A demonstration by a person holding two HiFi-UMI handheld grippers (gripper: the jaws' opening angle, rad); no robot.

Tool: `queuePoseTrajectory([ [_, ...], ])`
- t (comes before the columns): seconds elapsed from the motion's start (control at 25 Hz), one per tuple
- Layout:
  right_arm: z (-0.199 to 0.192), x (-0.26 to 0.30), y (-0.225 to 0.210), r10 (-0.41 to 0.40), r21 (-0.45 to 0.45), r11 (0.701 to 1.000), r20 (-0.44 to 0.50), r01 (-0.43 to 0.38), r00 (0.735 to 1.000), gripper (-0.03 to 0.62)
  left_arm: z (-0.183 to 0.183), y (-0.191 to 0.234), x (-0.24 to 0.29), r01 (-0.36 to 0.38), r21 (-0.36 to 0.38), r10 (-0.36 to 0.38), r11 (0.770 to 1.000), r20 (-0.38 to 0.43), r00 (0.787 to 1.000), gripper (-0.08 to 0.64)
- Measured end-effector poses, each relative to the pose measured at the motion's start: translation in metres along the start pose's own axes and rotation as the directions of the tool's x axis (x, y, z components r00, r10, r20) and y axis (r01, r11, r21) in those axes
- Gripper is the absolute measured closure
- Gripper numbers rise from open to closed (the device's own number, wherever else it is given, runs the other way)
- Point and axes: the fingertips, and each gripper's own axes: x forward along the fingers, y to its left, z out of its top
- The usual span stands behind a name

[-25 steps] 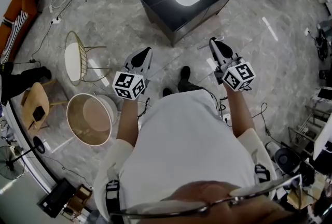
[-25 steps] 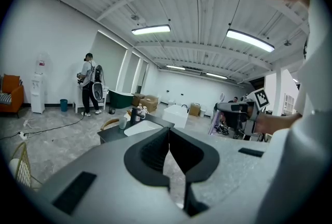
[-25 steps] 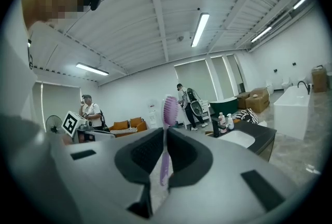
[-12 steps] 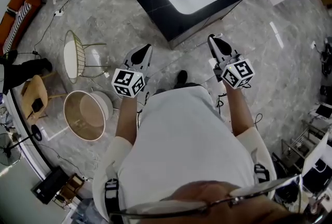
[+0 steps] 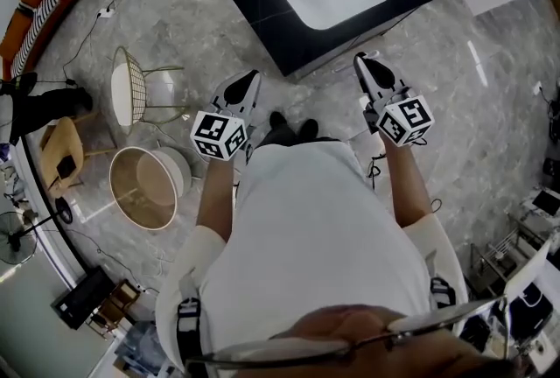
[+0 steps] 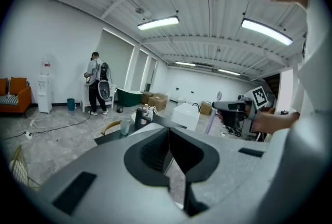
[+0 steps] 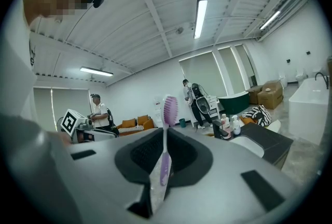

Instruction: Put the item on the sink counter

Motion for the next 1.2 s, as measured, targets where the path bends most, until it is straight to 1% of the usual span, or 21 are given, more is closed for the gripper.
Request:
queuePoseTrajectory([
  [0.16,0.002,0.019,-0.009,-0.004,0.0,1.0,-0.014,0.004,1.0,0.565,0.002,0.017,0.013,-0.005,-0.008,0.005,1.0,-0.005,1.0,0.555],
  [0.36,0.004,0.053,-0.027,-0.024,-0.014,1.0,-0.041,0.024,0.999,0.565,0.006,0.048,0.041,0.008,-0.024,-0.008,1.0,-0.005,1.0,0.555],
  [0.6,0.016,0.098,-0.046,-0.048,-0.027,0.999,-0.072,0.047,0.996,0.565,0.025,0.085,0.08,0.046,-0.021,-0.046,0.999,-0.015,0.999,0.555],
  [0.84,0.017,0.144,-0.058,-0.075,-0.047,0.996,-0.1,0.07,0.992,0.565,0.028,0.119,0.107,0.086,-0.032,-0.087,0.996,-0.031,0.996,0.555],
  [1.04,0.023,0.177,-0.064,-0.074,-0.07,0.995,-0.118,0.066,0.99,0.565,0.028,0.139,0.122,0.114,-0.04,-0.115,0.993,-0.043,0.992,0.555],
  [1.2,0.028,0.199,-0.065,-0.065,-0.08,0.995,-0.128,0.055,0.99,0.565,0.026,0.152,0.127,0.109,-0.058,-0.112,0.992,-0.044,0.993,0.555],
])
